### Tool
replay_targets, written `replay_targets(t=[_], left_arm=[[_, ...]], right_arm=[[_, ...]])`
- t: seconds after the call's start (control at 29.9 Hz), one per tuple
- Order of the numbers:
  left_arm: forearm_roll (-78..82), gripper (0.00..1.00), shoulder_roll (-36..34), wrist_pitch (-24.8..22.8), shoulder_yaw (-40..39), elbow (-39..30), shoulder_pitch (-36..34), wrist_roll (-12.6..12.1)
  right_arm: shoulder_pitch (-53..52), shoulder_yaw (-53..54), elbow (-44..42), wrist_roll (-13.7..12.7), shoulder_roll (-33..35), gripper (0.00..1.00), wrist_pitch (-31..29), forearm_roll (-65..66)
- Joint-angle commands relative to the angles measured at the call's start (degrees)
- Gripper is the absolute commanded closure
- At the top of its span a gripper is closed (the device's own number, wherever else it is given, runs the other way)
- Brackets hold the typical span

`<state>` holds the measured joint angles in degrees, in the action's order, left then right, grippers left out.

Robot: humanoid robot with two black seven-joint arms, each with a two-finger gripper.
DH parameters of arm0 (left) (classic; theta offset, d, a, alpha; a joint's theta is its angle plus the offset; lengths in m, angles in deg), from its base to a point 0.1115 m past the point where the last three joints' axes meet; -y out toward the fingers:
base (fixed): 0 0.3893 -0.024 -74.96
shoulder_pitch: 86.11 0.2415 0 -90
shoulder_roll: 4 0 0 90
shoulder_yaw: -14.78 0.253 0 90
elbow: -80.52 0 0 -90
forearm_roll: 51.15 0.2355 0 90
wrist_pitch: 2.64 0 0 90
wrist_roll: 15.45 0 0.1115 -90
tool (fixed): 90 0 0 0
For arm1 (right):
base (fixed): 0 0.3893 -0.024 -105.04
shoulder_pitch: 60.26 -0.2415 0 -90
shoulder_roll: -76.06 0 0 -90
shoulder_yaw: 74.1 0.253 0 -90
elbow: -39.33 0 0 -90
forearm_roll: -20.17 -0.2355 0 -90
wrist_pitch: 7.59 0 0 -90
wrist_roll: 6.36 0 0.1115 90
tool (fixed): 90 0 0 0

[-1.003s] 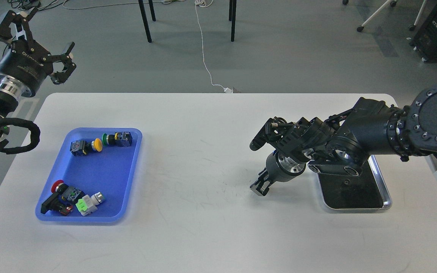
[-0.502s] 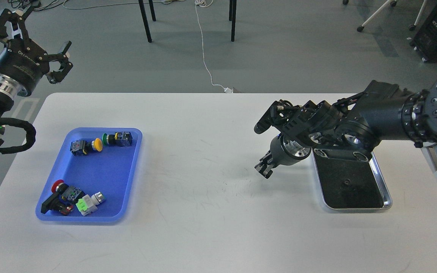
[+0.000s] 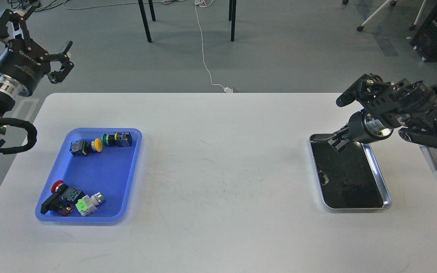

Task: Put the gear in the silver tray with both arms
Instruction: 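Carry the gear with the right gripper into the silver tray, release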

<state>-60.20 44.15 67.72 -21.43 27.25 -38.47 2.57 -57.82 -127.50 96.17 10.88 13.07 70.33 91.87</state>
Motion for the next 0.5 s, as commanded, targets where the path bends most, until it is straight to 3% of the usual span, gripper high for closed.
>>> replay_targets(t=[0.0,0.3,0.37,0.47], left_arm=[[0.09,0.03,0.37,0.04,0.00,0.01,0.00,0.00],[0.44,0.03,0.46,0.31,0.52,0.01,0.00,-0.09],[0.53,0.03,0.37,0.31,0.53,0.01,0.00,-0.09],[0.53,0.03,0.19,0.66,0.53,0.01,0.00,-0.09]], right_arm=[[2.48,-0.03,-0.68,-0.01,0.93,0.88,0.66,0.28],[6.61,0.06,-4.54,-0.01,0.06,0.80,2.32,0.99],[6.79,0.06,-4.63,-0.01,-0.38,0.73,2.59,0.99],[6.79,0.15,-4.37,-0.01,-0.56,0.52,2.68,0.99]])
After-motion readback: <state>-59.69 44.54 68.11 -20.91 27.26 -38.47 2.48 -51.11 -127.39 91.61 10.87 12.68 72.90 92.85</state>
